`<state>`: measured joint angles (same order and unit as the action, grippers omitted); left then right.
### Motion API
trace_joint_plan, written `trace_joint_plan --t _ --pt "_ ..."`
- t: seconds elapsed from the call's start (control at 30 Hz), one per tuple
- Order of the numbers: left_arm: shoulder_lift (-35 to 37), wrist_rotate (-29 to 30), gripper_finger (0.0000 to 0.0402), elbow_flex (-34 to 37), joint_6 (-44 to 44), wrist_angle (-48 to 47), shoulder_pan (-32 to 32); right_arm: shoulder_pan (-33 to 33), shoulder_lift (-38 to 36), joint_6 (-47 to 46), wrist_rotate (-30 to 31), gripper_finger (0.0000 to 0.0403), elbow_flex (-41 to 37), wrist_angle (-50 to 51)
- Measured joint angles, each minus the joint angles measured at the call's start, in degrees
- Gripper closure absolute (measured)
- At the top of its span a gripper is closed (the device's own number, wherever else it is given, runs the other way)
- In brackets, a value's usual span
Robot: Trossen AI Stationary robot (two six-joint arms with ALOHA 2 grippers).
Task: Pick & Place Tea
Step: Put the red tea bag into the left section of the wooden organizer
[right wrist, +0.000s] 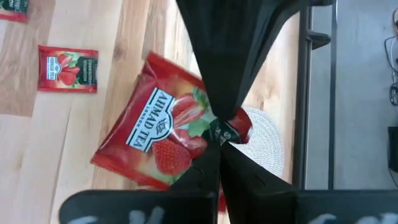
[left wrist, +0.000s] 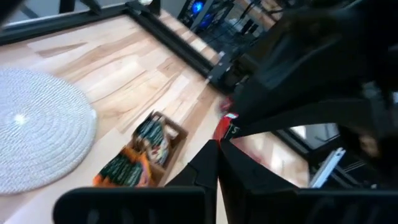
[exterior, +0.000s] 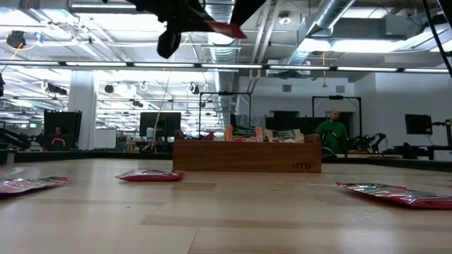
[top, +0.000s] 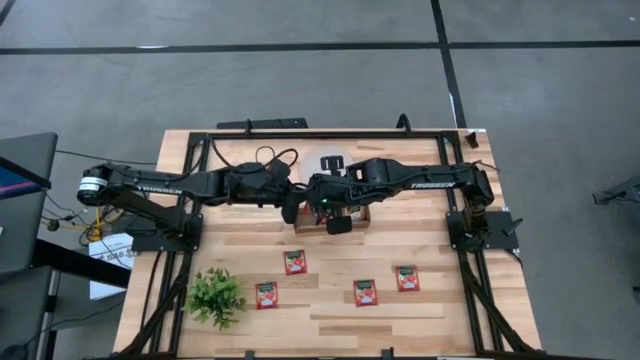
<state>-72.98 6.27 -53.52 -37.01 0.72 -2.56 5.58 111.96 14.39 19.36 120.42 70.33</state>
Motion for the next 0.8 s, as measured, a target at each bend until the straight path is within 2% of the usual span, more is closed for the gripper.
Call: trace_joint_plan --t 0.13,0.33,0.53,0.7,0.8 --pt "-1.7 0.6 0.0401 0.0 0.0 -0.8 0.0 0.0 0.0 0.0 0.0 0.0387 0.0 0.2" --pt "-3.2 3.4 0.0401 0.1 1.7 -1.2 1.2 -0.5 0.0 -1.1 0.1 0.0337 0.0 3.7" --pt "-3.1 12.4 0.0401 0.3 4.0 -5.5 4.3 -2.5 0.0 -5.7 0.1 0.0306 0.0 12.3" --pt "-3.0 17.5 0.0401 7.2 0.8 -0.7 7.3 -3.5 -0.4 -6.9 0.1 0.0303 0.0 14.9" --pt "-2.0 19.6 0.0401 12.2 -1.4 7.4 8.1 -3.4 -1.0 -6.0 0.0 0.0303 0.0 15.2"
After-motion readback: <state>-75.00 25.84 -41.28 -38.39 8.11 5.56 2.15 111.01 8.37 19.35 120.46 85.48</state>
